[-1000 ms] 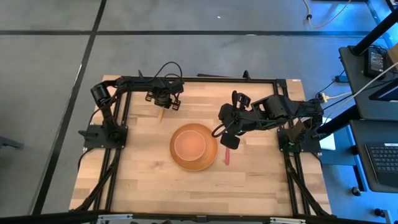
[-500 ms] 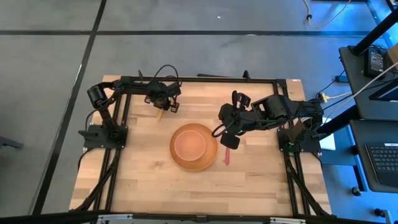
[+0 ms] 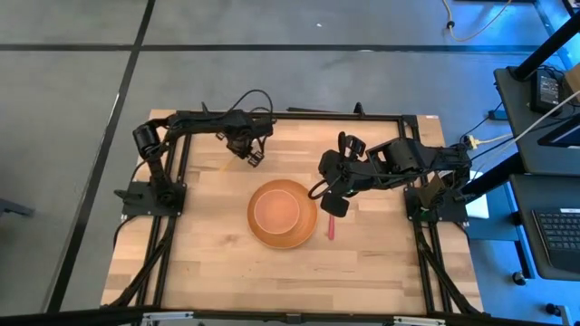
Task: Set table place
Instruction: Put the light yellow spoon into the orange bowl
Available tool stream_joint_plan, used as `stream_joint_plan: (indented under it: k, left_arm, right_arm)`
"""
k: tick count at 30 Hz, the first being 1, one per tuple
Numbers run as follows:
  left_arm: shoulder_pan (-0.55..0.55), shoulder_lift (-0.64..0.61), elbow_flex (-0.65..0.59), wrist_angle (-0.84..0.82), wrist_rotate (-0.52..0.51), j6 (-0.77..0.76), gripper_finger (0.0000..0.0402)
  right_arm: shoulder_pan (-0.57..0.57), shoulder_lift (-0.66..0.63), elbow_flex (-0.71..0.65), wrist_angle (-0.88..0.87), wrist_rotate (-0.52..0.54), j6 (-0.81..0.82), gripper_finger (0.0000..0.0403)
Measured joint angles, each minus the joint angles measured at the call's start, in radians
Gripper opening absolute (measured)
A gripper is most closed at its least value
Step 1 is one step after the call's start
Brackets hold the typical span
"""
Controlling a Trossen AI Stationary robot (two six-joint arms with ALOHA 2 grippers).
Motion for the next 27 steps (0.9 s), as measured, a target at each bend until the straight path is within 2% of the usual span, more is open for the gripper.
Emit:
stream_joint_plan:
  k: [7,10,15,19,23,27]
  left_arm:
    - [-0.107,-0.007,0.241,-0.379,-0.004,0.033,0.0032]
    - [-0.177,-0.007,0.342,-0.487,0.028,0.032,0.0032]
    - [-0.294,-0.034,0.463,-0.479,0.22,0.001,0.0032]
    - [-0.389,-0.028,0.508,-0.478,0.262,-0.077,0.0032]
    - [-0.477,-0.029,0.513,-0.482,0.368,-0.13,0.0032]
    - [-0.563,0.007,0.513,-0.453,0.392,-0.218,0.0032]
  right_arm:
    - [0.0,0.0,0.0,0.0,0.0,-0.006,0.0012]
    - [0.0,0.0,0.0,0.0,0.0,-0.055,0.0012]
    - [0.0,0.0,0.0,0.0,0.033,-0.066,0.0012]
    - [0.0,-0.001,0.0,0.0,0.033,-0.053,0.0012]
    - [0.009,-0.008,0.0,0.0,0.034,-0.047,0.0012]
    - [0.016,-0.013,0.0,0.0,0.038,-0.03,0.0012]
